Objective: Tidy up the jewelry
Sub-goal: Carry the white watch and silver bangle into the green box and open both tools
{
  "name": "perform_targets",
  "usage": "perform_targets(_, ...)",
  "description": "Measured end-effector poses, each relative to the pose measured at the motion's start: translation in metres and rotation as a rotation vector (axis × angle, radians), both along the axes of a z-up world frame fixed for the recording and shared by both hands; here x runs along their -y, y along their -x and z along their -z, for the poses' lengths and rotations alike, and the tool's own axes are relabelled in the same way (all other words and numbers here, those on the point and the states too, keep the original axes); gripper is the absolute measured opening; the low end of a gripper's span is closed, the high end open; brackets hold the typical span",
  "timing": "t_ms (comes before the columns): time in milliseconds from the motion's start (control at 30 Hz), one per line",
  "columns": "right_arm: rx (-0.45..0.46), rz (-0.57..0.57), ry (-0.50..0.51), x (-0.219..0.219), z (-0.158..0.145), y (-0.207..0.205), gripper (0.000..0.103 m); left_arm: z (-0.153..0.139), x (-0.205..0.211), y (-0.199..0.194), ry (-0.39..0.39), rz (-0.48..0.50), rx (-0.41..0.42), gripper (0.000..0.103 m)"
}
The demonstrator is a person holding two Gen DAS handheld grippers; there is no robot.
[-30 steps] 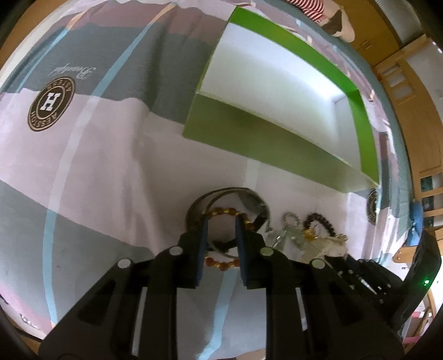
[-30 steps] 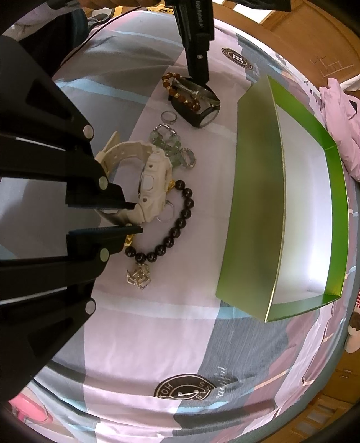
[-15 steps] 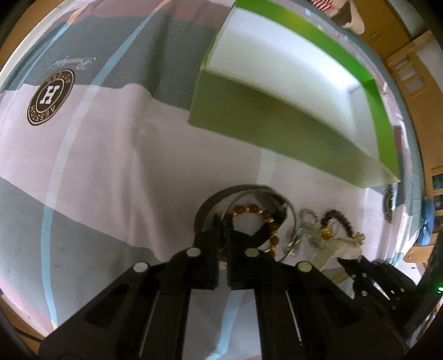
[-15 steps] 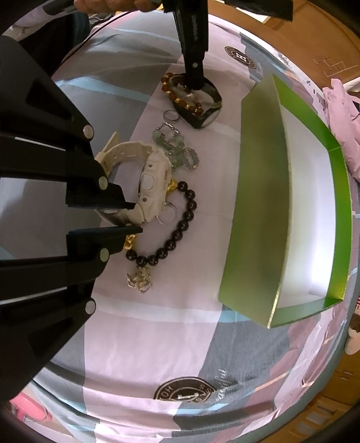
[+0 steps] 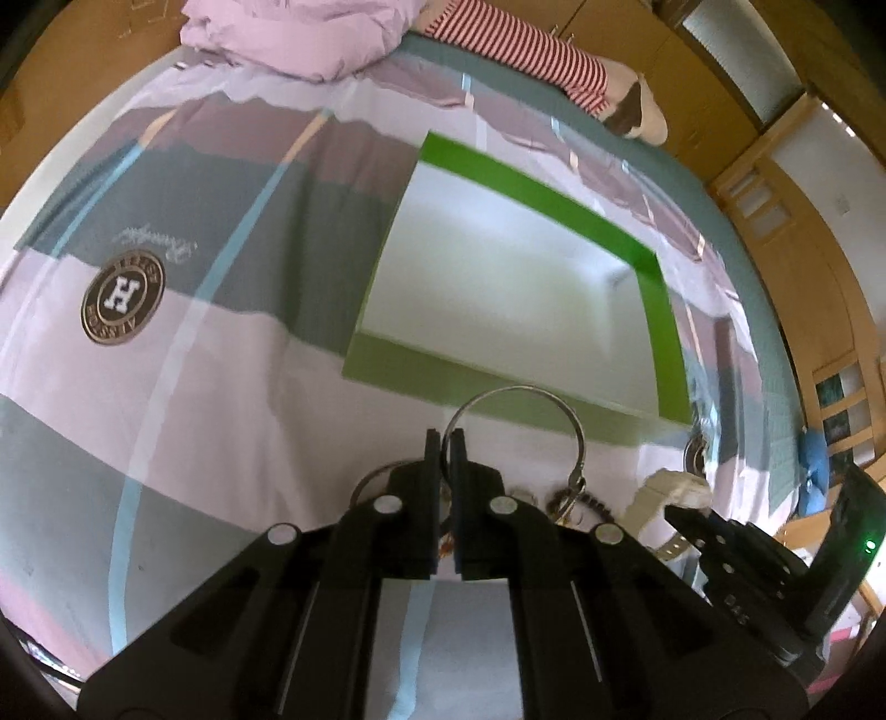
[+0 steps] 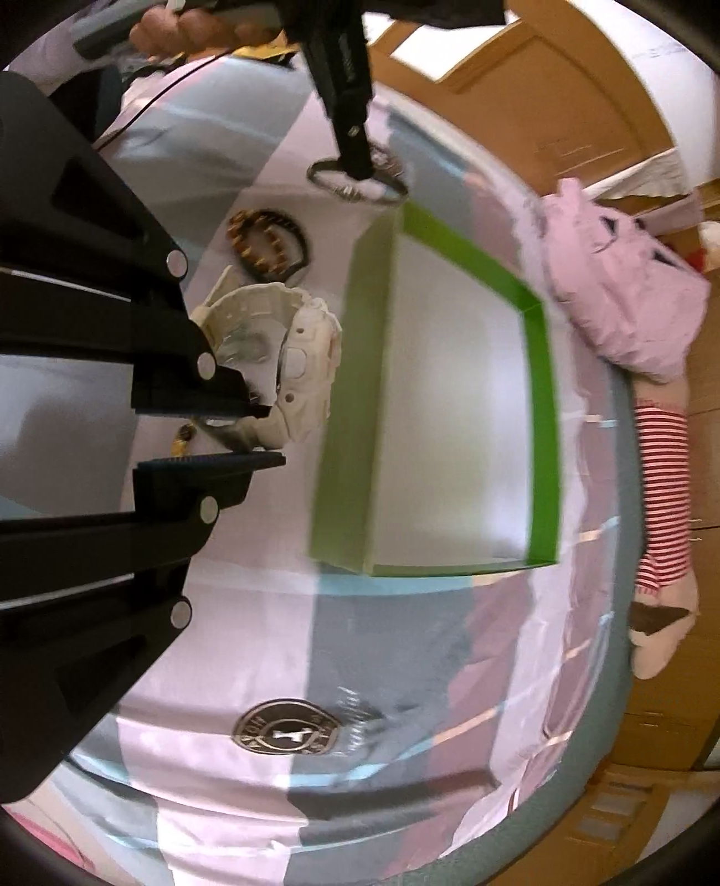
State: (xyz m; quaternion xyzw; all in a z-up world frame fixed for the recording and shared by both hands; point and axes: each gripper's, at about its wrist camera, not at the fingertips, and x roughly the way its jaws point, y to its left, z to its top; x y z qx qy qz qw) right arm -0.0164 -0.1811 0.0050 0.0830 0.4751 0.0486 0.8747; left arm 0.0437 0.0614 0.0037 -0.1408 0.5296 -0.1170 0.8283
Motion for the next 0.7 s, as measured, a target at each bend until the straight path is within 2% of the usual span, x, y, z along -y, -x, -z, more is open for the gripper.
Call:
perform_targets(200, 0.059, 0.027, 0.004, 0.010, -0.021, -0.043, 0.011, -0.021, 0.015, -0.028, -0.011, -0.011, 0.086, 0.002)
perform_targets(333, 0.068, 0.044, -0.026, 0.015, -0.006, -0.086, 0.011, -0.020, 0.020, -0.048, -0.021, -0.053, 0.162, 0.002)
perform_targets(433, 0.041, 0.058, 0.003, 0.015, 0.011, -0.104, 0.011, -0.008, 0.026, -0.062, -0.028, -0.055, 0.148, 0.002)
perform_targets(500, 0.010, 0.068, -0.039, 0.018, 0.019, -0.107, 0.011, -0.001, 0.030, -0.069, -0.065, -0.053, 0.141, 0.002)
perform_targets(567, 0.013, 0.067, -0.070, 0.018, 0.016, -0.107, 0.011, 0.009, 0.026, -0.074, -0.044, -0.060, 0.103, 0.002)
perform_targets(633, 0.033, 0.049, -0.051, 0.012, 0.007, -0.101, 0.011, 0.013, 0.022, -0.076, -0.010, -0.062, 0.074, 0.002)
perform_targets(700, 0.033, 0.024, -0.063, 0.007, -0.001, -0.091, 0.011, 0.013, 0.022, -0.073, -0.013, -0.063, 0.076, 0.003)
